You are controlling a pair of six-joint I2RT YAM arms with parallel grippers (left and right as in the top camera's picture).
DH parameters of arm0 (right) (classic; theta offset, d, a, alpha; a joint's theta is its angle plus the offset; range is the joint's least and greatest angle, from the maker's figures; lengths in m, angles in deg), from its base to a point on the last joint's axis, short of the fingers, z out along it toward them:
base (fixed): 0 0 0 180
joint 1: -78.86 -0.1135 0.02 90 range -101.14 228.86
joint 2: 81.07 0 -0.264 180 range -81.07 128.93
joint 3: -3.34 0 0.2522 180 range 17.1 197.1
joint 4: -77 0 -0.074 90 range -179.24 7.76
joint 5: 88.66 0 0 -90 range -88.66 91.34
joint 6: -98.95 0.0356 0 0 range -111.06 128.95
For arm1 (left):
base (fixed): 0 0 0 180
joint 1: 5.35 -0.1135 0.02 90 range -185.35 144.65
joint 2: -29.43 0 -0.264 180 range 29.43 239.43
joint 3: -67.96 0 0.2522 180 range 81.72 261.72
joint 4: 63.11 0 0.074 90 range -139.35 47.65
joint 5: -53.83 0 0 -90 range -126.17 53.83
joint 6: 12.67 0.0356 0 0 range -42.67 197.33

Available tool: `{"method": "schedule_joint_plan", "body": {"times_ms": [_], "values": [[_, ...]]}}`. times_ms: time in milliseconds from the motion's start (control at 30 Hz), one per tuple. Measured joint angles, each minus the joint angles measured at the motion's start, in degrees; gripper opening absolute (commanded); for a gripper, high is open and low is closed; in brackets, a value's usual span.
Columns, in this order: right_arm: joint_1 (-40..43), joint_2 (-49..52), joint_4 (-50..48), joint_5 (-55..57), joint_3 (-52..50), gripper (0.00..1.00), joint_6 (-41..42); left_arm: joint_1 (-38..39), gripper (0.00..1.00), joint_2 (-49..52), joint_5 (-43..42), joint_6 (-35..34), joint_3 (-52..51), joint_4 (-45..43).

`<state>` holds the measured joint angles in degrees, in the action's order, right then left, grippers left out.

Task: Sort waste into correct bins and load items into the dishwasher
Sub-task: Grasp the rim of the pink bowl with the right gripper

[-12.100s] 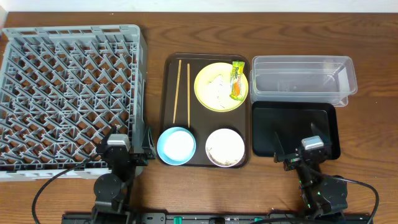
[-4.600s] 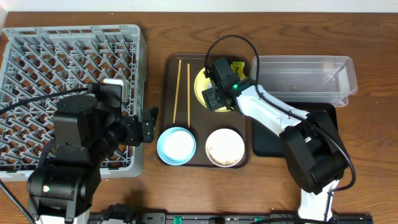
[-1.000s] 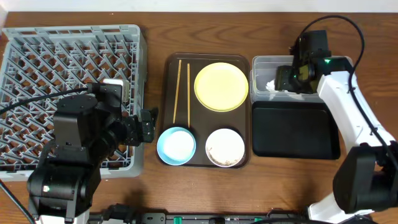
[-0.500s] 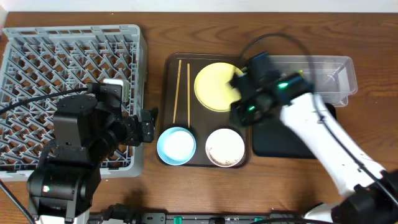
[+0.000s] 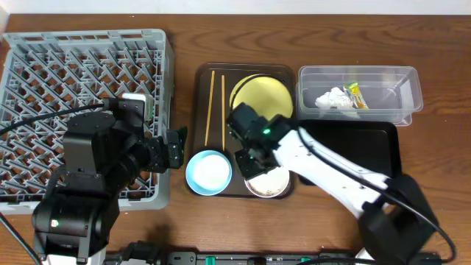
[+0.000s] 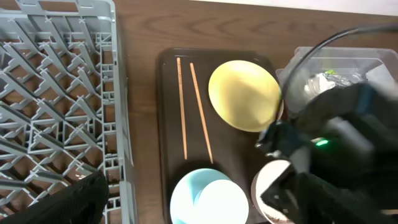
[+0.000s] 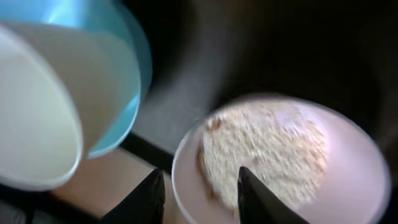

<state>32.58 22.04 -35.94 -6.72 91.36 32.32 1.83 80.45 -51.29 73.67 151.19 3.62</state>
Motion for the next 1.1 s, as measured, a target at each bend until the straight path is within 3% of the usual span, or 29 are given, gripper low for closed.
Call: {"method": "schedule_joint_plan", "body": {"times_ms": [300, 400, 700, 867, 1100], "values": [[-1.27, 6.64, -2.16, 0.57, -1.99, 0.18, 4.09, 0.00, 0.96, -0.02, 0.00, 0.00, 0.00, 0.00], [-1.14, 6.62, -1.55, 0.68, -2.12, 0.02, 4.57, 0.00, 0.96, -0.02, -0.02, 0.00, 0.00, 0.00], [0.81, 0.70, -0.57, 2.14, -2.12, 0.01, 4.42, 0.00, 0.96, 0.00, -0.02, -0.02, 0.00, 0.00], [2.91, -7.65, -0.85, -0.17, -2.23, 0.01, 3.65, 0.00, 0.96, -0.02, -0.02, -0.02, 0.00, 0.00], [16.24, -19.89, 0.20, -12.20, -2.23, 0.01, 0.61, 0.00, 0.96, -0.02, 0.00, -0.02, 0.00, 0.00]]}}
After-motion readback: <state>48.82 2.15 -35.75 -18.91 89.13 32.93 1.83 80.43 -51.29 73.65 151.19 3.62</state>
